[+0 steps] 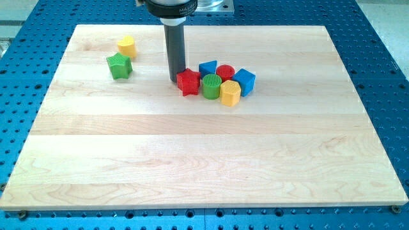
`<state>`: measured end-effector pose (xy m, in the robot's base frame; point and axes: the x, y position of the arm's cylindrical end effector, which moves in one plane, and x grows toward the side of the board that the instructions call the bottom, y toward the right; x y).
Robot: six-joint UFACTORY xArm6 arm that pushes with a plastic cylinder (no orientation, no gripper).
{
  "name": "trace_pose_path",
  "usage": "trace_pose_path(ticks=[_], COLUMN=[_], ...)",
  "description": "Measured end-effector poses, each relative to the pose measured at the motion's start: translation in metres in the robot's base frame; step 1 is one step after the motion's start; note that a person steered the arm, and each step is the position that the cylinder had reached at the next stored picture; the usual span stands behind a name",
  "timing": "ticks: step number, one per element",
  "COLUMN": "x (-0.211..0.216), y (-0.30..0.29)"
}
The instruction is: Push the green star into the red star
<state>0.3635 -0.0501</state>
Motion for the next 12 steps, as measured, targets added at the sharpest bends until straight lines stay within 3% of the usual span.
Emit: trace_pose_path(ticks=[2,4,5,6,7,8,9,10,11,12], x=[-0.002,-0.057,-0.106,-0.111,-0.094,-0.037,-0.090,-0.075,-0.011,-0.030], y=[0.000,-0.029,-0.028,-0.087,-0.128,-0.113,-0.116,-0.197,-0.144,-0.138])
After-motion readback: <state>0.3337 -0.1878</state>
